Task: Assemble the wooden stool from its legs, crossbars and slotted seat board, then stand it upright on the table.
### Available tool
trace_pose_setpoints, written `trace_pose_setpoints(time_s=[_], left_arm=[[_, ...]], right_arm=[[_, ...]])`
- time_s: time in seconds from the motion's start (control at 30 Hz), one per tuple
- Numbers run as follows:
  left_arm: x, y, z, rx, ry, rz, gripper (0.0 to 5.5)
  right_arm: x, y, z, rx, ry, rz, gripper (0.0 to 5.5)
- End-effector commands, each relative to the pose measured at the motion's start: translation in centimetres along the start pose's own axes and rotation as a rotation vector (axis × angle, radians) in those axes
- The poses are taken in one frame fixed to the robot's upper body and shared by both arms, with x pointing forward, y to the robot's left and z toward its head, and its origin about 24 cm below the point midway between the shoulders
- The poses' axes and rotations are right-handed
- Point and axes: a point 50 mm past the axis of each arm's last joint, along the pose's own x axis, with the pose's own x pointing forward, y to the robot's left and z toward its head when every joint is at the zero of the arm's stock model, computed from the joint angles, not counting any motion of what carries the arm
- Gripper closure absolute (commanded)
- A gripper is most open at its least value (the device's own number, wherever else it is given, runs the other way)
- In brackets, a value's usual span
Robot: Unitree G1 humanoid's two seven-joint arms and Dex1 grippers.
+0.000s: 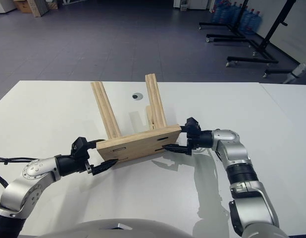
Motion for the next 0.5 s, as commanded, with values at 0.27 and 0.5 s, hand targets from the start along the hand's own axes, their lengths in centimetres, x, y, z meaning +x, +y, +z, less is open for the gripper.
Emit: trace_pose_setpoints(time_s=[0.27, 0.5], left_arm=[[1.0, 1.5, 0.7, 0.058, -0.012, -0.055, 2.46], [-0.4, 1.7, 2.5, -0.021, -0.088, -0.093, 3.0]], right_arm=[[-0.6, 2.6, -0.9, 0.031, 0.03, 0.032, 2.77], [-0.6, 3.0, -1.4, 0.044, 0.038, -0.008, 3.45]])
